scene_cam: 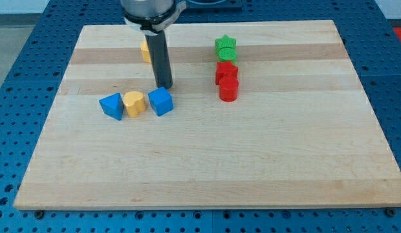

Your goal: Move the blue cube closer to the yellow heart

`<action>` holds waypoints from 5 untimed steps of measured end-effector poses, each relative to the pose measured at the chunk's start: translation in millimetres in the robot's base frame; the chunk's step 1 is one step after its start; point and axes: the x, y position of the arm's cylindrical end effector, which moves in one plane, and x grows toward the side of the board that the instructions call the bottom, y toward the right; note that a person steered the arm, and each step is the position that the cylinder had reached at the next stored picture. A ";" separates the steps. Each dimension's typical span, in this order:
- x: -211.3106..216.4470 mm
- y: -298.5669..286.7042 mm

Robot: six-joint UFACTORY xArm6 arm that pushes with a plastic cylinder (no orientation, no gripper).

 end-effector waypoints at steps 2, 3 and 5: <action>2.8 27.3; 14.8 27.3; 44.8 27.3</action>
